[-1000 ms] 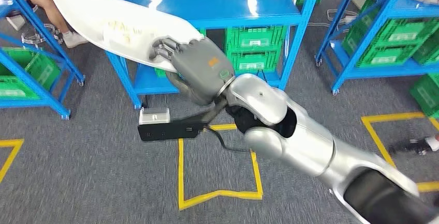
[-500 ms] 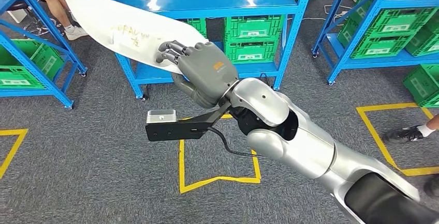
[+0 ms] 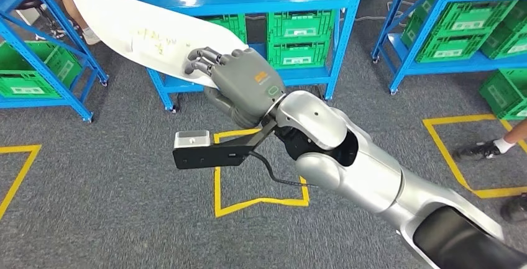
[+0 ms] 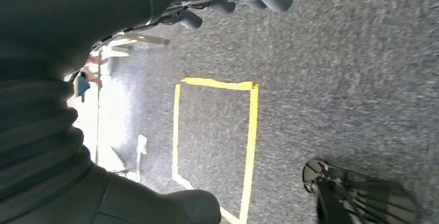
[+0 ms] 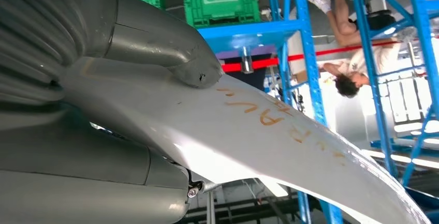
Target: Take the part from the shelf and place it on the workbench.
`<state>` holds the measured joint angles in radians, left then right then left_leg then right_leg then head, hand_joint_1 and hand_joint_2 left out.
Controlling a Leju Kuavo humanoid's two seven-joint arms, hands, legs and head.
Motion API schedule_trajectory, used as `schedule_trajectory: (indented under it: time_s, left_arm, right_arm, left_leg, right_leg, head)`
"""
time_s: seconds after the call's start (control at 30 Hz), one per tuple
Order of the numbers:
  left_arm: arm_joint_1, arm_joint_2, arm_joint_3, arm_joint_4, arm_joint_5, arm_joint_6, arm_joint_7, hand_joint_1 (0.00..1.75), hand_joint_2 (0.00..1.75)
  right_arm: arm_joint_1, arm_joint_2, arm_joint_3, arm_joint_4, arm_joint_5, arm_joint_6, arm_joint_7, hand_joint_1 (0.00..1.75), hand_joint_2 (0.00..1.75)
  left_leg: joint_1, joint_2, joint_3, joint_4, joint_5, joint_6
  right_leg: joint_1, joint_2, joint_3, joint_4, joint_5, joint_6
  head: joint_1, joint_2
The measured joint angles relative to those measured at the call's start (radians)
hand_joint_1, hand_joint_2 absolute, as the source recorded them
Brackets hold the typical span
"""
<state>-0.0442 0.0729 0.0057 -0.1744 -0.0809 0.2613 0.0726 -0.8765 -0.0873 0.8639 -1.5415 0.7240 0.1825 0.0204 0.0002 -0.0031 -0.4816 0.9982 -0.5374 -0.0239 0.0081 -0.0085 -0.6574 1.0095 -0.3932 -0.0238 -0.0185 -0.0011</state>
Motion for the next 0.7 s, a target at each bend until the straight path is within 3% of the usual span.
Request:
schedule_trajectory:
  time_s: [0.07,0.1,0.17,0.23,0.27,0.3,0.33,0.4,0.47,0.5,0.6,0.63,0.7]
  left_arm:
    - [0.0,0.0,0.001,0.0,0.0,0.0,-0.001,0.0,1.75]
    - [0.0,0.0,0.002,0.001,0.0,0.0,-0.001,0.0,1.75]
    - [0.001,0.0,0.005,0.001,-0.001,0.0,-0.004,0.0,1.75]
    - [0.002,0.0,0.006,0.001,-0.003,0.0,-0.007,0.0,1.75]
    - [0.002,0.0,0.006,0.001,-0.004,0.0,-0.008,0.0,1.75]
    - [0.002,0.0,0.006,0.001,-0.005,0.0,-0.009,0.0,1.75]
    - [0.002,-0.001,0.006,0.001,-0.006,0.0,-0.009,0.0,1.75]
    - [0.002,-0.002,0.006,0.001,-0.008,0.0,-0.009,0.0,1.75]
    - [0.002,-0.002,0.006,0.0,-0.009,0.0,-0.013,0.0,1.75]
    - [0.003,-0.001,0.006,0.0,-0.009,0.0,-0.018,0.0,1.75]
    - [0.003,-0.002,0.006,0.0,-0.008,0.0,-0.035,0.0,1.75]
    - [0.004,-0.002,0.006,0.0,-0.008,0.0,-0.037,0.0,1.75]
    - [0.004,-0.001,0.006,0.0,-0.008,0.0,-0.039,0.0,1.75]
  right_arm:
    - [-0.002,0.001,0.0,0.0,-0.004,0.004,0.002,1.75,1.75]
    - [-0.002,0.001,0.0,0.001,-0.006,0.006,0.003,1.75,1.75]
    - [-0.002,0.0,0.0,0.002,-0.009,0.008,0.004,1.75,1.75]
    - [-0.001,0.0,0.0,0.004,-0.009,0.01,0.004,1.75,1.75]
    - [0.0,0.0,0.0,0.005,-0.009,0.01,0.004,1.75,1.75]
    - [0.002,0.0,0.0,0.006,-0.009,0.01,0.004,1.75,1.75]
    - [0.003,0.0,0.0,0.007,-0.009,0.01,0.004,1.75,1.75]
    - [0.003,0.0,0.0,0.007,-0.009,0.01,0.003,1.75,1.75]
    - [0.002,0.0,0.0,0.007,-0.009,0.01,0.002,1.75,1.75]
    - [0.002,0.0,0.0,0.008,-0.01,0.01,0.001,1.75,1.75]
    - [0.0,0.0,-0.001,0.009,-0.01,0.01,0.0,1.75,1.75]
    - [-0.001,0.0,-0.001,0.01,-0.01,0.01,0.0,1.75,1.75]
    - [-0.002,0.0,-0.001,0.01,-0.011,0.011,0.0,1.75,1.75]
  left_leg:
    - [-0.002,0.0,-0.011,-0.012,0.013,0.015]
    - [-0.002,0.001,-0.018,-0.014,0.023,0.024]
    - [0.003,0.007,-0.04,-0.016,0.047,0.037]
    - [0.002,0.01,-0.073,-0.014,0.071,0.042]
    - [0.002,0.011,-0.09,-0.012,0.083,0.042]
    - [0.003,0.012,-0.109,-0.009,0.095,0.041]
    - [0.003,0.012,-0.127,-0.005,0.106,0.039]
    - [0.005,0.012,-0.16,0.006,0.124,0.032]
    - [0.004,0.011,-0.183,0.019,0.137,0.021]
    - [0.003,0.011,-0.188,0.023,0.143,0.015]
    - [0.006,0.01,-0.197,0.026,0.15,-0.005]
    - [0.008,0.009,-0.205,0.042,0.131,-0.011]
    - [0.009,0.008,-0.239,0.135,0.055,-0.02]
  right_leg:
    - [-0.003,-0.001,-0.006,-0.004,0.016,0.011]
    - [-0.004,0.001,-0.014,0.004,0.006,0.017]
    - [-0.007,0.006,-0.045,0.074,-0.069,0.027]
    - [-0.009,0.008,-0.085,0.211,-0.165,0.032]
    - [-0.009,0.008,-0.095,0.27,-0.187,0.034]
    - [-0.01,0.008,-0.091,0.303,-0.186,0.035]
    - [-0.01,0.008,-0.069,0.3,-0.165,0.035]
    - [-0.011,0.007,0.024,0.199,-0.125,0.033]
    - [-0.009,0.009,0.124,0.061,-0.143,0.026]
    - [-0.007,0.01,0.15,0.02,-0.158,0.02]
    - [-0.005,0.009,0.147,0.005,-0.151,-0.004]
    - [-0.006,0.008,0.142,0.003,-0.143,-0.012]
    - [-0.007,0.006,0.128,0.003,-0.128,-0.023]
  head:
    - [0.0,0.0]
    - [-0.001,0.0]
    - [-0.001,0.0]
    - [-0.001,0.0]
    - [0.0,0.0]
    - [0.0,0.0]
    - [0.0,0.0]
    - [0.0,0.0]
    - [-0.001,0.0]
    - [-0.001,0.0]
    - [0.001,0.0]
    - [0.0,0.0]
    - [-0.001,0.0]
